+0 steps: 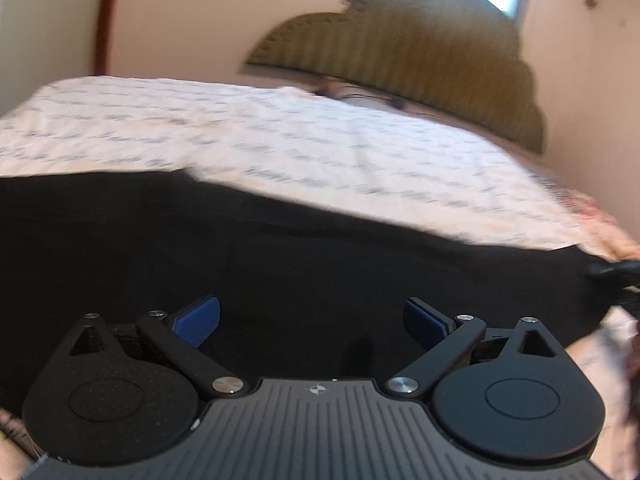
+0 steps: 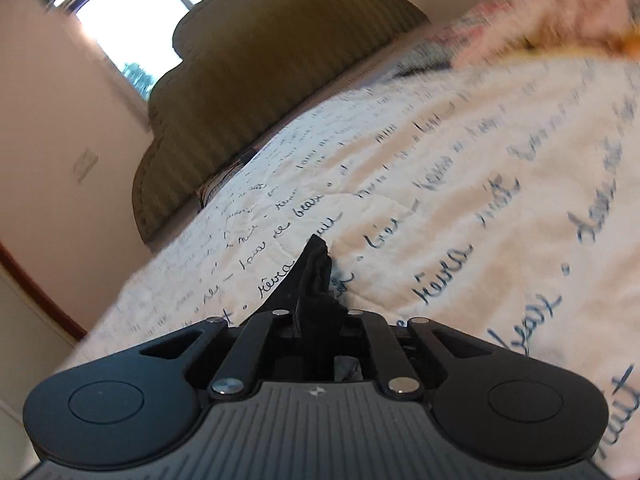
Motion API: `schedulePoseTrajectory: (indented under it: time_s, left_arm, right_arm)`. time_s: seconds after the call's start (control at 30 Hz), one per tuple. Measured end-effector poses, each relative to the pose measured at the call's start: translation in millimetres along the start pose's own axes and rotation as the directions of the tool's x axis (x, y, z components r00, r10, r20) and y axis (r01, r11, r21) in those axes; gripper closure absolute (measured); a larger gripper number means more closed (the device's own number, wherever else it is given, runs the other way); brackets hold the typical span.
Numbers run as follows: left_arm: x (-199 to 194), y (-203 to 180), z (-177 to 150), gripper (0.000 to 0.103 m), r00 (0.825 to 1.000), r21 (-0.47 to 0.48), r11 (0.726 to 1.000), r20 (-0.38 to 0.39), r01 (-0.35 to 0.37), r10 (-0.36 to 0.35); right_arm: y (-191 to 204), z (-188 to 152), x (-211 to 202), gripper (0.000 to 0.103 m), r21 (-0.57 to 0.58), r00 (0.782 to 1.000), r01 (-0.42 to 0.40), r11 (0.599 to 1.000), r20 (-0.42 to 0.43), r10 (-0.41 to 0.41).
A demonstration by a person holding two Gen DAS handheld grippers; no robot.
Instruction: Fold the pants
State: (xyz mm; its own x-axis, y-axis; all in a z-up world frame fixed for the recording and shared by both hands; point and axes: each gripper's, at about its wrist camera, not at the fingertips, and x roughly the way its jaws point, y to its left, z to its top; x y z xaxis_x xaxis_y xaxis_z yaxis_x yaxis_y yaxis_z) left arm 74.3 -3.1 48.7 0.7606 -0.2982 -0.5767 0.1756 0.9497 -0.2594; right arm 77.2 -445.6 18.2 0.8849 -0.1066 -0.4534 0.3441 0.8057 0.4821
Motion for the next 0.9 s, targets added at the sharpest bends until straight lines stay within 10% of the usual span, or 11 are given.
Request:
schedulePoseTrajectory:
  time_s: [0.2, 0.33, 0.53, 0.7, 0.9]
  left_arm:
    - [34.1, -80.2, 67.1, 0.004, 0.959, -0.02, 0.96, -0.046, 0.28, -0.281]
    - [96.4, -135.3, 87.6, 0.005, 0.87, -0.134, 0.894, -0.208, 0.427, -0.446]
    - [173.7, -212.3, 77.3, 0.007, 0.748, -0.204, 0.864, -0.436, 0.46, -0.501]
    - [198.4, -242.6, 66.2, 0.01, 0.751, -0.118, 0.894, -0.502, 0.432, -0.43]
    - [227.6, -223.2, 64.6, 0.058, 0.778, -0.179, 0.94, -0.528, 0.292, -0.342]
  right_arm:
    - [61.5, -43.7, -0.8, 0.098, -0.445, 0.997, 0.079, 0.892, 0.055, -0.06]
    - [73.1, -49.2, -5.5, 0.098, -0.502, 0.996, 0.081, 0.861, 0.081, -0.046]
    - [79.9, -55.5, -13.8, 0.098, -0.548, 0.993, 0.062, 0.834, 0.115, 0.002]
    - [90.8, -63.7, -17.2, 0.097, -0.617, 0.992, 0.036, 0.786, 0.117, 0.046]
    - [90.7, -64.3, -20.9, 0.086, -0.624, 0.991, -0.003, 0.781, 0.105, 0.087]
